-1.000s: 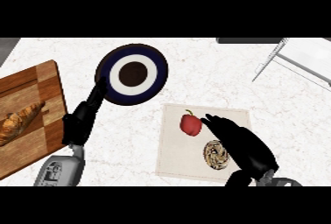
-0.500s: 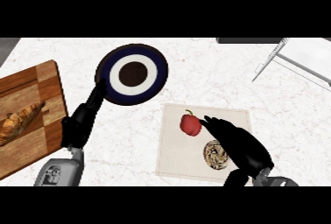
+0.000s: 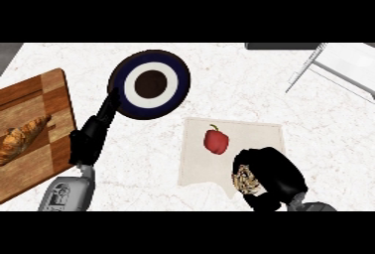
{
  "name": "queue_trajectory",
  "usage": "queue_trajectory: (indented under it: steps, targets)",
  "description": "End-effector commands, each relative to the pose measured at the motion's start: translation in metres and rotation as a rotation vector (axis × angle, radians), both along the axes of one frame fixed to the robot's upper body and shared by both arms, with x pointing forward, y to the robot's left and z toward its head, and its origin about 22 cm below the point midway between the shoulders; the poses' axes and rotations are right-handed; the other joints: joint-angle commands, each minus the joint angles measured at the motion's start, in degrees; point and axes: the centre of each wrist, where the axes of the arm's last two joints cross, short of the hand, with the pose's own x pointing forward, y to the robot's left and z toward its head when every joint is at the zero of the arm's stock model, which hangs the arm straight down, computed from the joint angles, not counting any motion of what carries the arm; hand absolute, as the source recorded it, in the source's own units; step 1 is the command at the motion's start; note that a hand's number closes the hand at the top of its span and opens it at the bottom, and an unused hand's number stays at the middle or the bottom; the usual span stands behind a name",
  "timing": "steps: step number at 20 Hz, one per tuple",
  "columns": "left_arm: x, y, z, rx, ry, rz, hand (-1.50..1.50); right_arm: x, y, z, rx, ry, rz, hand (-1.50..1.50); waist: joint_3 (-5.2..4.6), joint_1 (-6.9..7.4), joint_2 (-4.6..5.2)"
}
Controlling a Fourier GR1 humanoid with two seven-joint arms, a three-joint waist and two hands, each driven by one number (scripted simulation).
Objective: Pick the cupcake from the placemat and place it in the tiered shelf
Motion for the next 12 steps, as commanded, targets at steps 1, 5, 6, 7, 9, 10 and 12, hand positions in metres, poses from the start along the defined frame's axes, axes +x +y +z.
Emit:
queue_trajectory:
  steps: [1,5,6,7,9,10,12]
  targets:
    - [-0.003,-0.023,0.005,0.002,-0.006,0.009,0.00,-0.011,0.009,-0.013,0.023,-0.024,0.008,1.50,0.10,-0.03,0.12]
    - [-0.003,-0.010,-0.003,0.004,0.003,0.002,0.00,-0.026,0.003,-0.008,0.053,-0.044,0.025,1.50,0.09,-0.15,0.13]
    - [0.000,-0.003,0.000,-0.014,-0.001,-0.017,0.00,-0.001,0.003,0.000,0.073,-0.044,0.003,1.50,0.09,-0.02,0.16]
    - [0.003,-0.026,0.003,-0.009,-0.003,-0.015,0.00,0.018,0.023,0.011,0.081,-0.052,-0.177,1.50,0.08,0.14,0.27]
    - [-0.003,0.000,0.001,0.005,-0.009,0.005,0.00,0.026,0.000,0.006,0.080,-0.061,-0.529,1.50,-0.01,0.13,0.45]
    - [0.004,-0.007,0.012,0.003,-0.006,0.010,0.00,0.025,-0.002,0.002,0.077,-0.054,-0.652,1.50,0.07,-0.37,0.45]
    - [0.001,-0.010,0.006,-0.007,-0.004,0.000,0.00,0.035,-0.023,0.012,0.073,-0.104,-0.906,1.50,-0.06,-1.20,0.66]
